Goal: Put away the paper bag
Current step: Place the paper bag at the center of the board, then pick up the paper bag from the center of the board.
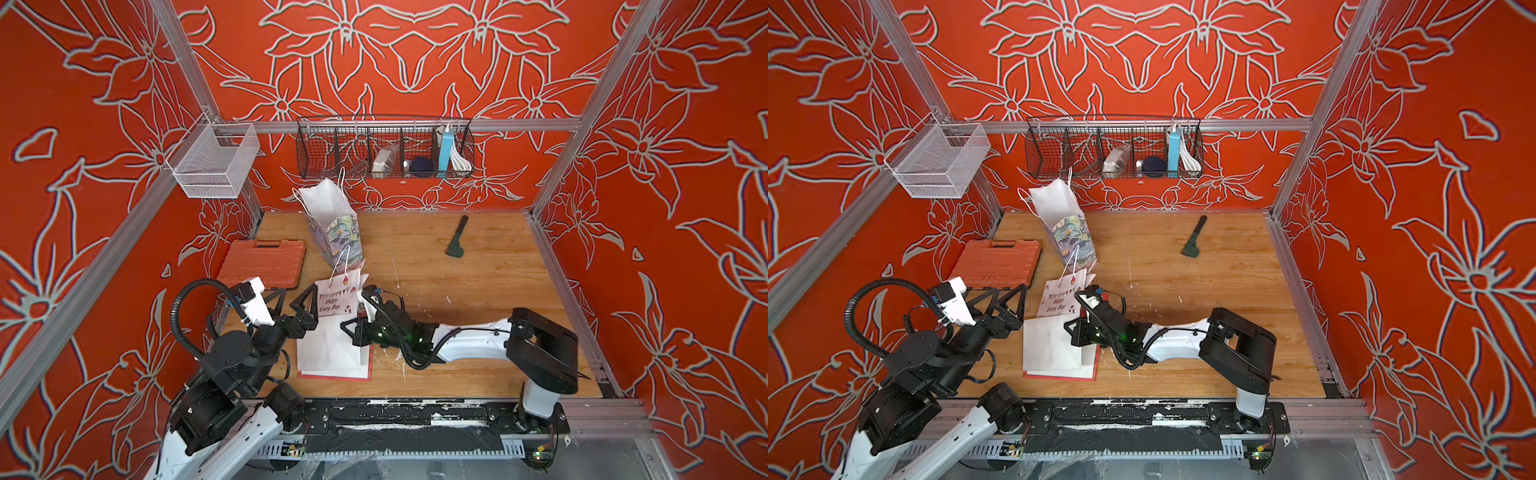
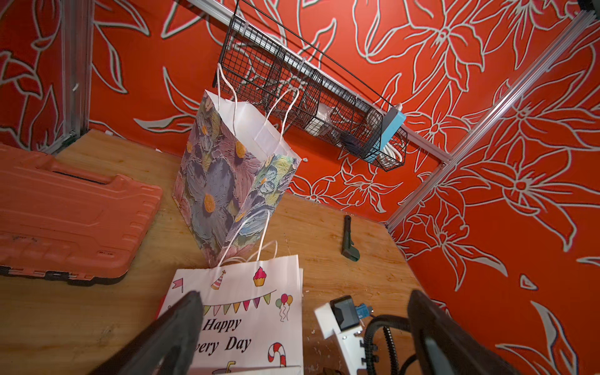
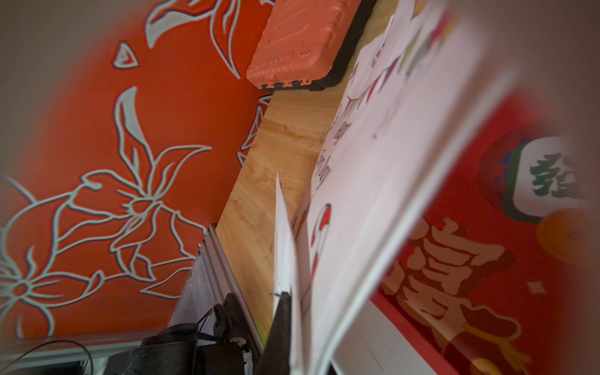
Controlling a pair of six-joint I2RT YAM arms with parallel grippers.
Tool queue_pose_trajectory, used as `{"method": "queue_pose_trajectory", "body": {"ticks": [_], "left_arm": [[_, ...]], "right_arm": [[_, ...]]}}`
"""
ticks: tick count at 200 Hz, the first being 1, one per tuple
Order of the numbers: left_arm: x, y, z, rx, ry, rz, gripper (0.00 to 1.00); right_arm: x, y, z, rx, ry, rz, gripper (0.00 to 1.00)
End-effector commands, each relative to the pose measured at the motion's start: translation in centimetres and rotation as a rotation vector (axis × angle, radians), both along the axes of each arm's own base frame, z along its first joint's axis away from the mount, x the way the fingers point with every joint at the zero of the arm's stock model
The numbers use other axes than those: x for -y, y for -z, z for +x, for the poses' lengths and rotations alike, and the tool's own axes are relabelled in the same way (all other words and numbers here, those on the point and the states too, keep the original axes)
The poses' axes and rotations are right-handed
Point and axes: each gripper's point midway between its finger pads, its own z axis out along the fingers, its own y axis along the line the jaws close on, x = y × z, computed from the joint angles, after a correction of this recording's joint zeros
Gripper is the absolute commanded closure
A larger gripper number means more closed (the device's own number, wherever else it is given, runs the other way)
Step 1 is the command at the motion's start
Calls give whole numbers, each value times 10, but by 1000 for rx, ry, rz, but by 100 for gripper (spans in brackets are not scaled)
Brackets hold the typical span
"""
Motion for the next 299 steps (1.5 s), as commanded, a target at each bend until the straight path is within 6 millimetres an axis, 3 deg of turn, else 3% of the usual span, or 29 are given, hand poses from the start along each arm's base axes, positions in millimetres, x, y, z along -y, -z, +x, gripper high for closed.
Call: {"method": "queue_pose_trajectory", "body": {"ticks": [1,25,76,118,148,173,200,247,299], "left_arm": [[-7,6,-3,-15,-25,-5,3],[-9,8,-6,-15,-29,-9,3],[-7,18,-5,-39,-25,-21,4],[-2,29,1,-84,-21,-26,4],[3,37,5,-106,-7,-16,4],[10,48,7,-124,22,4,3],[22,64,7,-160,81,26,1],[46,96,5,-285,186,-32,1],[66,107,1,-359,282,-70,1]], "right_arm": [[1,4,14,-3,106,-18,100],[8,22,14,0,132,-98,99],[41,51,17,95,181,-359,62],[71,47,23,223,211,-531,38],[90,39,28,287,231,-586,26],[109,22,26,329,218,-598,24],[134,0,11,364,130,-643,24],[242,-28,-7,281,215,-831,26],[310,-52,-19,213,328,-697,30]]}}
